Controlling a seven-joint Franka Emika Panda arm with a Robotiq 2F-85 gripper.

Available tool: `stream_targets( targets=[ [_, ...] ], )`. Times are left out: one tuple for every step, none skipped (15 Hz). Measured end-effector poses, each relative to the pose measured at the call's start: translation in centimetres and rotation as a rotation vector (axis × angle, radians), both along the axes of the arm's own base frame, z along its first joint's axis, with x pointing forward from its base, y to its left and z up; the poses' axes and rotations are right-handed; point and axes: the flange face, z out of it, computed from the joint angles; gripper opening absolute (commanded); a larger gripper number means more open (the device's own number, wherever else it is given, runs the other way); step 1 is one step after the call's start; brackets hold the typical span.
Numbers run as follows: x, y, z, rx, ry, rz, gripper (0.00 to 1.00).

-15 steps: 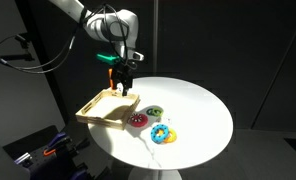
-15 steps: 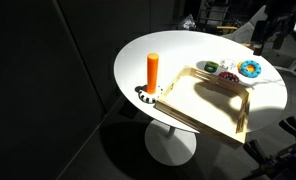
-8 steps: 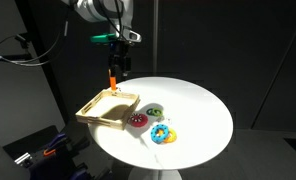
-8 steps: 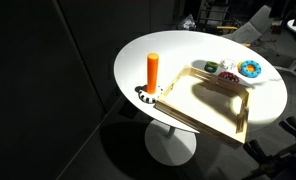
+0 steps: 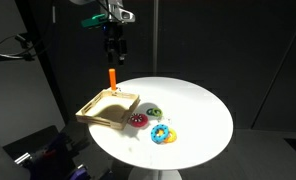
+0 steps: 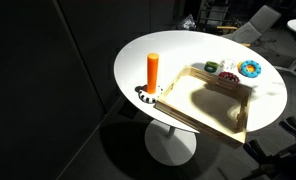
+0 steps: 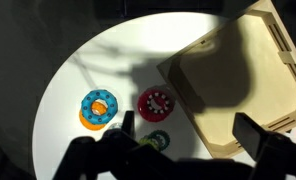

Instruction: Pick up the black and white ring and put it on the table

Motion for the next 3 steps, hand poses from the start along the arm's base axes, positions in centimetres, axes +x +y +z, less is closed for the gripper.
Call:
stream_targets(
  targets=[
    [-0.10, 0.06, 0.12, 0.000, -0.002, 0.001, 1.00],
    [-0.15, 0.08, 0.08, 0.000, -0.001, 0.002, 1.00],
    [-0.19, 0.08, -0.01, 0.000, 0.001, 0.002, 1.00]
  ],
)
